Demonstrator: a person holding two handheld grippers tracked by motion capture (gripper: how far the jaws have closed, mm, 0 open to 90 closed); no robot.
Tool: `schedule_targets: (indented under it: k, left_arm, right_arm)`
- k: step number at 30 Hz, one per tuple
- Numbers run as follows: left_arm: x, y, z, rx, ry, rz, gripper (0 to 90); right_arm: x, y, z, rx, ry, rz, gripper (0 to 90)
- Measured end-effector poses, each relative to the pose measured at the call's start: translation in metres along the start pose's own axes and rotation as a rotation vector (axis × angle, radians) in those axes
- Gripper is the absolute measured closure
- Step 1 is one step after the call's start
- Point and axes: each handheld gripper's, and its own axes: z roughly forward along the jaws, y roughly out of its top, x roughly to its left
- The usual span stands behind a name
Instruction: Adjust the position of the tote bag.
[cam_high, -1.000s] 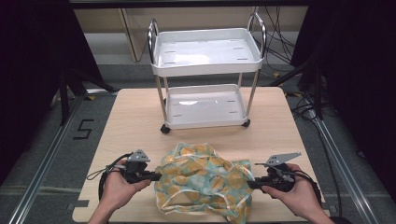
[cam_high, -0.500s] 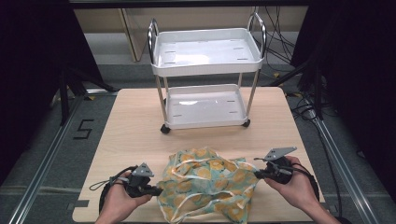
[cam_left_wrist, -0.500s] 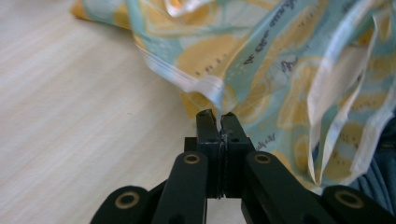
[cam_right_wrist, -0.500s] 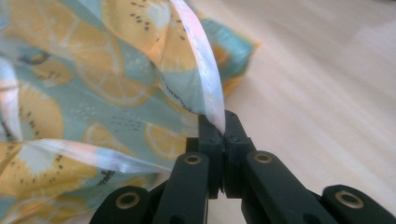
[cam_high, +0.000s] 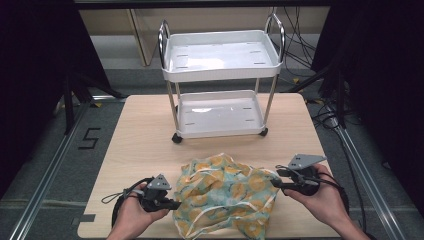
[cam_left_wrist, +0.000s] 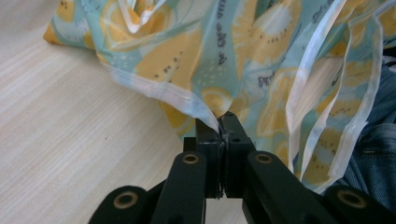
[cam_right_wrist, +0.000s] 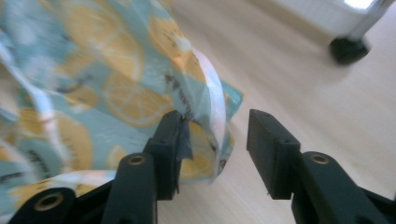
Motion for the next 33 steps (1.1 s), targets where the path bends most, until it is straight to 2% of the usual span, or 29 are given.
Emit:
schedule_targets:
  k: [1,2,5,6,7,8,9,10,12,13,14,17,18,19,20,21,22,25,26,27,28,29,32,33]
  left_arm:
    - [-0.001,0.002,0.000,-0.007,0.000,0.003,87.6]
    - [-0.002,0.003,0.000,-0.018,0.006,-0.007,87.5]
    - [-0.002,0.006,-0.001,-0.024,0.011,-0.014,87.2]
    - [-0.001,0.007,-0.001,-0.033,0.014,-0.002,87.0]
    - [0.000,0.009,-0.002,-0.027,0.009,0.012,86.8]
    - [-0.001,0.009,-0.002,-0.027,0.010,-0.005,86.5]
    - [-0.001,0.010,-0.002,-0.033,0.014,-0.012,86.3]
    - [0.000,0.010,-0.002,-0.040,0.024,-0.003,86.3]
    - [0.000,0.011,-0.003,-0.033,0.018,0.004,85.9]
    - [0.000,0.011,-0.003,-0.035,0.017,0.002,85.7]
    - [0.001,0.012,-0.004,-0.024,0.026,0.020,85.1]
    - [0.001,0.012,-0.007,-0.039,0.026,0.011,82.0]
    - [0.001,0.012,-0.008,-0.046,0.029,0.007,79.8]
    - [0.003,0.012,-0.009,-0.059,0.046,0.041,75.0]
    - [0.003,0.011,-0.012,-0.086,0.046,0.031,67.8]
    - [0.003,0.011,-0.015,-0.111,0.061,0.032,63.4]
    - [0.004,0.012,-0.019,-0.130,0.073,0.050,58.8]
    - [0.005,0.016,-0.031,-0.178,0.085,0.092,42.4]
    - [0.004,0.019,-0.034,-0.192,0.079,0.105,39.3]
    - [0.002,0.023,-0.036,-0.209,0.081,0.111,36.5]
    - [0.001,0.028,-0.038,-0.215,0.079,0.137,34.8]
    - [-0.001,0.034,-0.039,-0.229,0.081,0.139,34.6]
    - [-0.003,0.052,-0.045,-0.261,0.087,0.178,36.6]
    - [-0.004,0.057,-0.047,-0.271,0.092,0.168,36.8]
  right_arm:
    - [0.002,0.002,-0.007,-0.019,0.007,-0.018,56.2]
    - [0.005,0.004,-0.012,-0.052,0.013,-0.011,57.0]
    - [0.012,0.011,-0.025,-0.080,0.033,-0.040,61.1]
    - [0.015,0.013,-0.027,-0.088,0.036,-0.043,62.6]
    - [0.017,0.016,-0.028,-0.091,0.049,-0.071,63.2]
    - [0.021,0.018,-0.029,-0.097,0.048,-0.061,63.2]
    - [0.023,0.021,-0.028,-0.112,0.053,-0.086,63.1]
    - [0.027,0.023,-0.027,-0.113,0.057,-0.089,62.8]
    - [0.030,0.027,-0.024,-0.118,0.074,-0.115,60.2]
    - [0.032,0.029,-0.020,-0.127,0.081,-0.132,57.7]
    - [0.033,0.032,-0.017,-0.127,0.091,-0.154,54.7]
    - [0.036,0.038,-0.005,-0.114,0.114,-0.190,45.4]
    - [0.036,0.040,-0.002,-0.100,0.110,-0.187,44.1]
    - [0.037,0.042,0.002,-0.101,0.108,-0.175,43.8]
    - [0.036,0.044,0.005,-0.104,0.104,-0.196,43.7]
    - [0.036,0.045,0.008,-0.101,0.088,-0.197,44.2]
    - [0.035,0.047,0.011,-0.106,0.091,-0.195,46.6]
    - [0.035,0.049,0.019,-0.075,0.090,-0.199,60.1]
    - [0.034,0.049,0.021,-0.073,0.089,-0.217,72.4]
    - [0.035,0.048,0.023,-0.065,0.080,-0.205,84.0]
    - [0.035,0.047,0.023,-0.037,0.099,-0.197,88.6]
    - [0.035,0.047,0.024,-0.023,0.116,-0.197,89.6]
    - [0.035,0.047,0.027,-0.025,0.093,-0.209,90.0]
    - [0.035,0.047,0.027,-0.023,0.092,-0.208,90.0]
